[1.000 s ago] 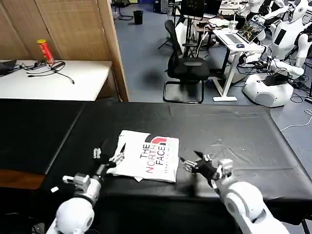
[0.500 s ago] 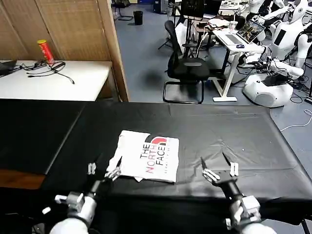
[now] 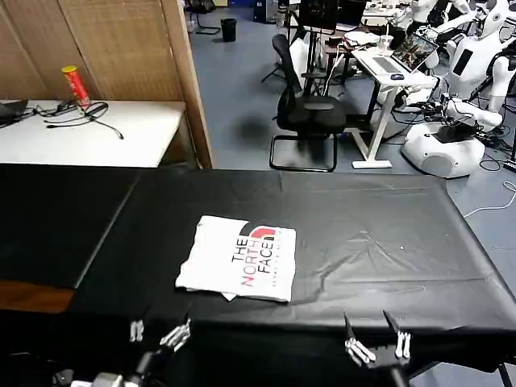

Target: Fold and organize the clothes.

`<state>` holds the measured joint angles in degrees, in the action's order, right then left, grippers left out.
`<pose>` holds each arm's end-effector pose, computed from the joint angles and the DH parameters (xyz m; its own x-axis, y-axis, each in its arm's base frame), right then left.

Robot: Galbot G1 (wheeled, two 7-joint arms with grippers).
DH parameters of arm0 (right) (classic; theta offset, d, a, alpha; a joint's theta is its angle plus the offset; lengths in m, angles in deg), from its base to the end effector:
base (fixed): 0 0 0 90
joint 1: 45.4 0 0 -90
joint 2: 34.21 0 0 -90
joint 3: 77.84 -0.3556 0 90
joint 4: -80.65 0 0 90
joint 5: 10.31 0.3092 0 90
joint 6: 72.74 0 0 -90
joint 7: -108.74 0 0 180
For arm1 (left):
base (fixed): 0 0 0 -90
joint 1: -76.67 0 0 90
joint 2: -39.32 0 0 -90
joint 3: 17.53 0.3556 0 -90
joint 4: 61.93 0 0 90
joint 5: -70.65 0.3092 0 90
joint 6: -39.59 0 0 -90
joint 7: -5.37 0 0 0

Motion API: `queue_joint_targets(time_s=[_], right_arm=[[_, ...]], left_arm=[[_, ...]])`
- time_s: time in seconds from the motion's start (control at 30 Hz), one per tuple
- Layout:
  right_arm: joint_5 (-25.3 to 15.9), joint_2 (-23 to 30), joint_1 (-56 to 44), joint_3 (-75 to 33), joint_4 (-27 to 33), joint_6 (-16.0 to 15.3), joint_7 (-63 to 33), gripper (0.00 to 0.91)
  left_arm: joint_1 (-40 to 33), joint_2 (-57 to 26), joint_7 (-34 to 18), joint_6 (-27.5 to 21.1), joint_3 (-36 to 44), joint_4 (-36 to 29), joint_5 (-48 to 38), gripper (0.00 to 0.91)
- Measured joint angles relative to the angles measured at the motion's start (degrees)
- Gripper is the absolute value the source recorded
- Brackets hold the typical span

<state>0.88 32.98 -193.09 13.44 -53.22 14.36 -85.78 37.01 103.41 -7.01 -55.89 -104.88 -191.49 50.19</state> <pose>0.0074 -0.0502 -0.2590 -0.9506 -0.0306 0.3088 -0.0585 0.9950 -0.0815 0.0384 0.0594 -0.2775 -0.9342 0.1002 0.3424 0.0963 0.9949 -0.0284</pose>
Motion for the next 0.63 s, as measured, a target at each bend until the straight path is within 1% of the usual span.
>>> queue_joint_targets(time_s=[0.13, 0.3, 0.47, 0.63], right_arm=[[2.58, 0.26, -2.56, 0.11, -1.4, -2.29, -2.02, 0.878], [3.98, 0.66, -4.67, -0.02, -2.07, -4.55, -4.86, 0.878], [4.01, 0.7, -5.36, -0.04, -2.08, -4.73, -4.98, 0.878], [4.01, 0.71, -5.6, -0.04, -2.14, -4.71, -4.98, 0.878]], left_arm=[[2.71, -0.34, -1.26, -1.88, -1.44, -1.36, -1.88, 0.878], [4.47, -0.85, -1.79, -3.58, -3.03, -2.45, -3.96, 0.878], [5.35, -1.51, -1.82, -4.95, -4.51, -3.05, -4.81, 0.878], [5.59, -1.73, -1.7, -5.33, -5.3, -3.13, -4.9, 0.878]])
